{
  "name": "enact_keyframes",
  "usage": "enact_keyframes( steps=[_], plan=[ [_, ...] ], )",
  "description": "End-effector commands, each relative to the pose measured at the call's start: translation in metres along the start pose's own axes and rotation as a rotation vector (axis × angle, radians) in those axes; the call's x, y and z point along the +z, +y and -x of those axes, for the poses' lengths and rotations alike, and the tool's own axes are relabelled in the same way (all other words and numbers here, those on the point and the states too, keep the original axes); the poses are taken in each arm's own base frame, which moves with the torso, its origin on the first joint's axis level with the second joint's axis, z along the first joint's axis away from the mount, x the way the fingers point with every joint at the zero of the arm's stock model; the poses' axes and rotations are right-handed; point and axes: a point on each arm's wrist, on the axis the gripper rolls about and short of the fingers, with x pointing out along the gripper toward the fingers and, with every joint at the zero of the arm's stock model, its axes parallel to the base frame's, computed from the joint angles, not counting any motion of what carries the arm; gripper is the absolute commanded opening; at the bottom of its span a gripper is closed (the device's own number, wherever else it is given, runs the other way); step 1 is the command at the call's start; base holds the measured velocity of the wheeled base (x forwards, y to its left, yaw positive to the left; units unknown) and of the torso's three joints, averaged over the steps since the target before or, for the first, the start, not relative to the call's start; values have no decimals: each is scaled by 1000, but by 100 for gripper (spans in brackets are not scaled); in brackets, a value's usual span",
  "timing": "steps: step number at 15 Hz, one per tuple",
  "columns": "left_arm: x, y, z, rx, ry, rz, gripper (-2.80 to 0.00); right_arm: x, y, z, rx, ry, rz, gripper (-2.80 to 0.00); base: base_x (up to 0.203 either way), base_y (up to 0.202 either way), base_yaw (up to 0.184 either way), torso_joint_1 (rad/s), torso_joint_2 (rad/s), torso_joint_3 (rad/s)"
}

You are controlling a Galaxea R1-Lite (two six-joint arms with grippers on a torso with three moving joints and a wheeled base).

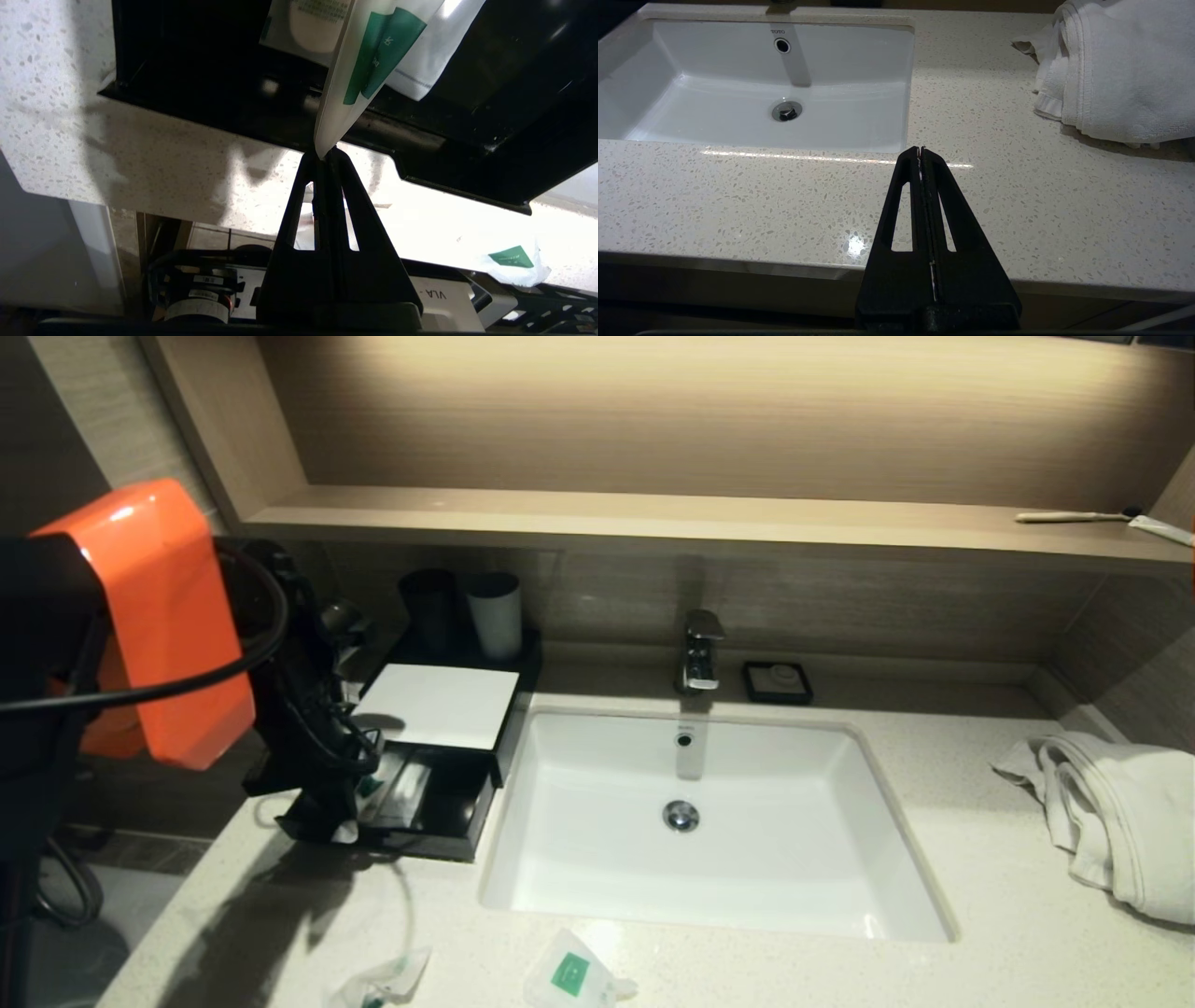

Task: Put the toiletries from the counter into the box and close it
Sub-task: Place the bathroom toiletry into the drawer

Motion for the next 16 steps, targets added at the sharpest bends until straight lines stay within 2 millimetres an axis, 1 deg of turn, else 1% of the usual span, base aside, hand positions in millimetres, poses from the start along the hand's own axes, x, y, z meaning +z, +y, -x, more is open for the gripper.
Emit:
enact_keyframes(
  steps=[1, 5, 12, 16],
  plan=[
    [2, 0, -3, 0, 3, 2, -280, 0, 0, 0, 0, 0, 0, -280, 0, 0, 0, 0, 0, 0],
    [7, -2, -6, -11, -29, -1, -280, 0, 0, 0, 0, 0, 0, -280, 0, 0, 0, 0, 0, 0],
    [15, -5, -6, -36, -106, -6, -280, 0, 0, 0, 0, 0, 0, -280, 0, 0, 0, 0, 0, 0],
    [17, -4, -8, -29, -110, -7, -280, 0, 0, 0, 0, 0, 0, -280, 0, 0, 0, 0, 0, 0]
  ],
)
